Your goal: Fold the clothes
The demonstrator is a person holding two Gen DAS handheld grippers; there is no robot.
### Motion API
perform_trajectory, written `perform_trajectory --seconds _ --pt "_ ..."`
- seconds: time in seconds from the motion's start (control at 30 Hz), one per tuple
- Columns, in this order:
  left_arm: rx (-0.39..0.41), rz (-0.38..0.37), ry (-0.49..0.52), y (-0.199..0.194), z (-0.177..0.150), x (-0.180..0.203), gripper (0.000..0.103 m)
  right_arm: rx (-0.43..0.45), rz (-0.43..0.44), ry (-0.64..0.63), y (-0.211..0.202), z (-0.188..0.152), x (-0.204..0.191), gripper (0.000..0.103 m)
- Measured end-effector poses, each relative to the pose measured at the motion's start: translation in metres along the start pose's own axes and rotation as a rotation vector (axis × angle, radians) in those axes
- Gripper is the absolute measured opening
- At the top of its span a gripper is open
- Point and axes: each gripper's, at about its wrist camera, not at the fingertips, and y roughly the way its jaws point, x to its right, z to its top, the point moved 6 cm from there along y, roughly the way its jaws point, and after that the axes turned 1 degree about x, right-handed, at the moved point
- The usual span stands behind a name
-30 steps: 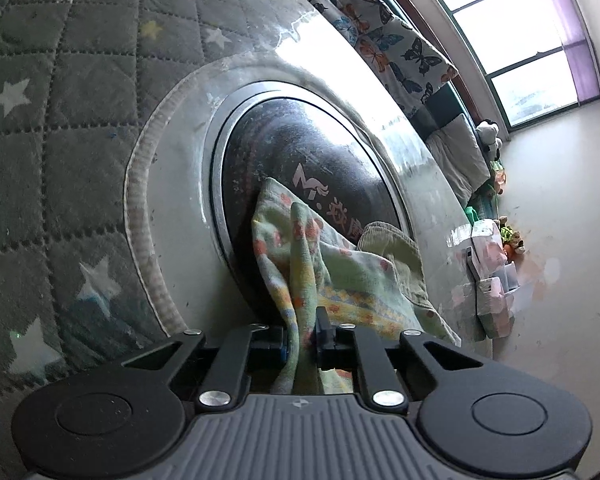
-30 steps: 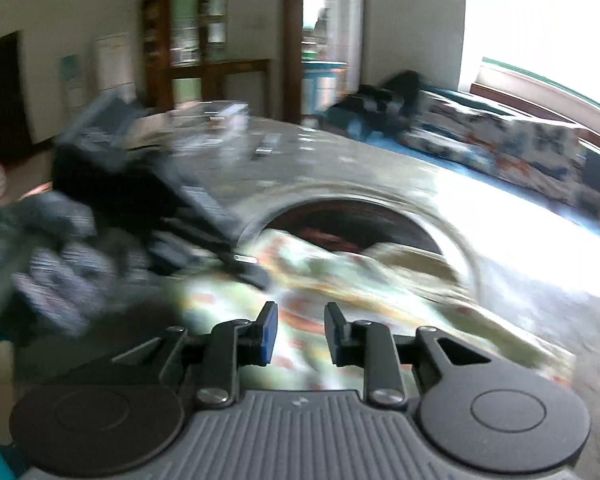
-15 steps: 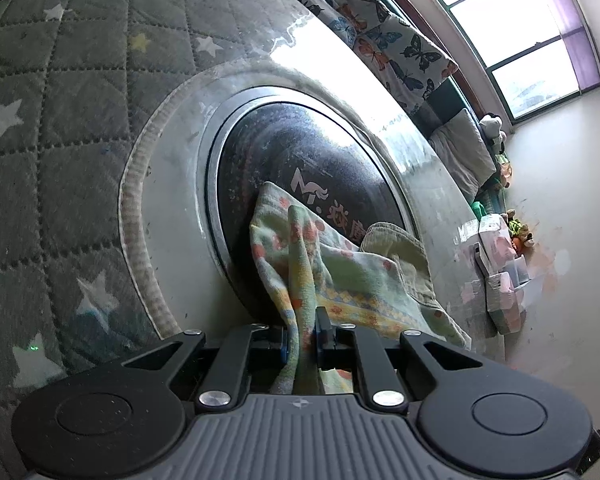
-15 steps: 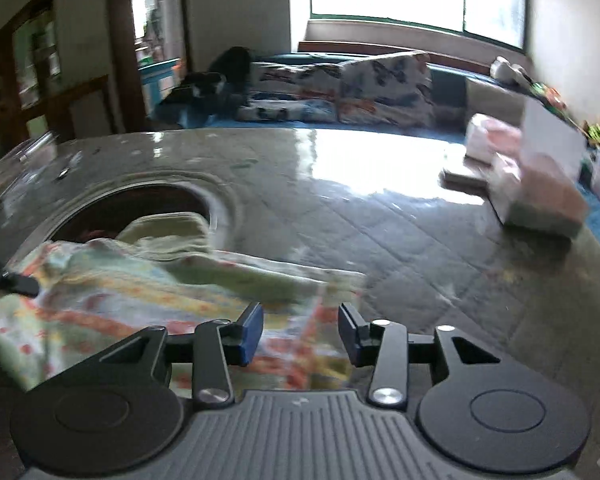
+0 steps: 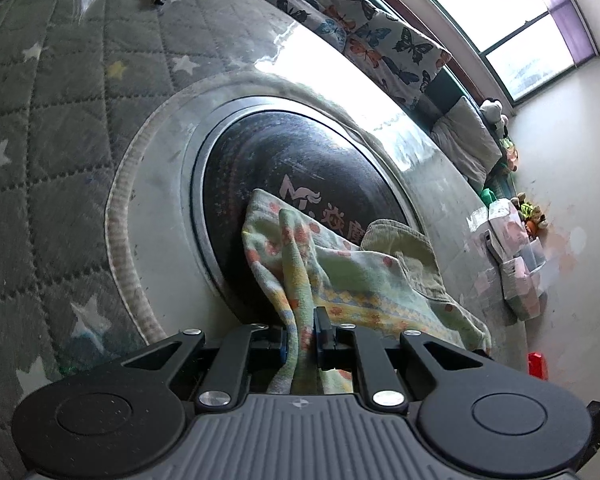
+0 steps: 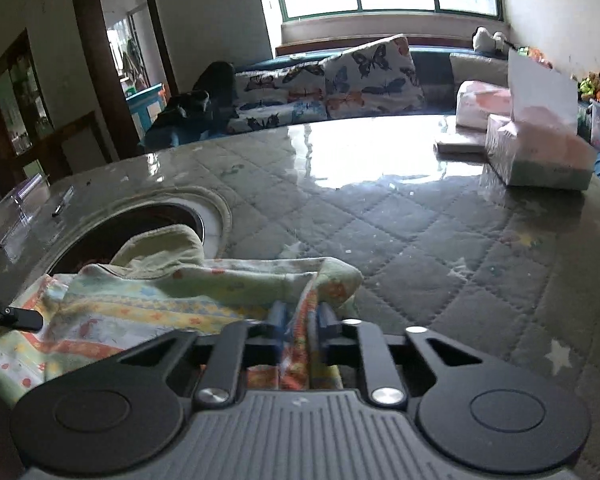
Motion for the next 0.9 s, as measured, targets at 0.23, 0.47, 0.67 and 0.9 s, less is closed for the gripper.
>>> perform_trajectory --seconds 0.23,0.47,0.67,0.9 --pt "0.022 -0.048 0.068 -0.005 0.006 0.029 0.010 0.066 -0.007 0.020 -0.028 0.006 0.006 0.002" --pt "0.020 -0.078 0.159 0.008 0.002 0.076 0.010 0.090 -0.091 0.075 -0.060 0.008 0.049 0.000" --pt "0.016 -0.057 0.178 0.012 -0.001 0.082 0.010 0.043 -0.027 0.193 -0.050 -0.008 0.069 0.011" --pt "0.009 -0.027 0.154 0.013 0.001 0.063 0.011 0.012 0.046 0.246 -0.025 -0.018 0.062 0.035"
